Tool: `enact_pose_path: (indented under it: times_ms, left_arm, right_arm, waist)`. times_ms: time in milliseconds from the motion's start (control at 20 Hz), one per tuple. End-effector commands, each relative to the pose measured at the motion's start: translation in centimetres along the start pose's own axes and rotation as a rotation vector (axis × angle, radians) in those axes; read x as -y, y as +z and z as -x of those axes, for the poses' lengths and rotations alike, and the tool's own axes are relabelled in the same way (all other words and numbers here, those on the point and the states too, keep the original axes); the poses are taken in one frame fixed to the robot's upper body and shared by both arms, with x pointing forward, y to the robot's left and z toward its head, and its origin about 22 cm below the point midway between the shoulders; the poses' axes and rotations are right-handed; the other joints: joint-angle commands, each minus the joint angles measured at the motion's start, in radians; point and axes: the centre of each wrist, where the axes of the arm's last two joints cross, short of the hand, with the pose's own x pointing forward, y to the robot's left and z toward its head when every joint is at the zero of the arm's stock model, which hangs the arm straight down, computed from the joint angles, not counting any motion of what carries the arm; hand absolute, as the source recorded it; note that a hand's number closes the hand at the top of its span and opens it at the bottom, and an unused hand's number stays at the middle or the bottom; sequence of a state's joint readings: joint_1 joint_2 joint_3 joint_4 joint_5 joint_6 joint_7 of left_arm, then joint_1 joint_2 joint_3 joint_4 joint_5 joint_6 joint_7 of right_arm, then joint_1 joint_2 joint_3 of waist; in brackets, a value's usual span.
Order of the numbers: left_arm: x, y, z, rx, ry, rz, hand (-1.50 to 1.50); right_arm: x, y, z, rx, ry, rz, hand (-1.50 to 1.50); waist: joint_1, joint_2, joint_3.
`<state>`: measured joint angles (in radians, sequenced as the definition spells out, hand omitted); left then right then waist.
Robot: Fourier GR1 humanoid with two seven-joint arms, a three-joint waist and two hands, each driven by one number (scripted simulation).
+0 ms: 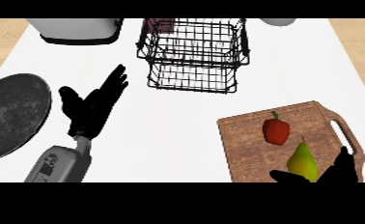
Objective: Pick the pear from the cutting board and place it in the tiered basket
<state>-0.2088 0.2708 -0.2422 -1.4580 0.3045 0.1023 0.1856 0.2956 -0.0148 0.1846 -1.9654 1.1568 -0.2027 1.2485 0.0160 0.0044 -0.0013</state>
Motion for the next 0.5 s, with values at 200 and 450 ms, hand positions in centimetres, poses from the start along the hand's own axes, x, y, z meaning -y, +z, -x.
enact_pose_path:
  times_ms: [200, 450]
  left_arm:
    - [0.1, 0.3, 0.0, 0.001, -0.008, -0.009, 0.0]
    - [-1.0, 0.4, 0.0, 0.007, 0.006, -0.018, 0.0]
  right_arm:
    - [-1.2, 0.7, -1.2, -0.168, -0.006, 0.003, -1.5]
    - [-2.3, -2.0, -1.1, -0.196, -0.01, -0.002, -1.5]
  waist:
    - [-0.016, -0.004, 0.001]
    - [-0.014, -0.004, 0.001]
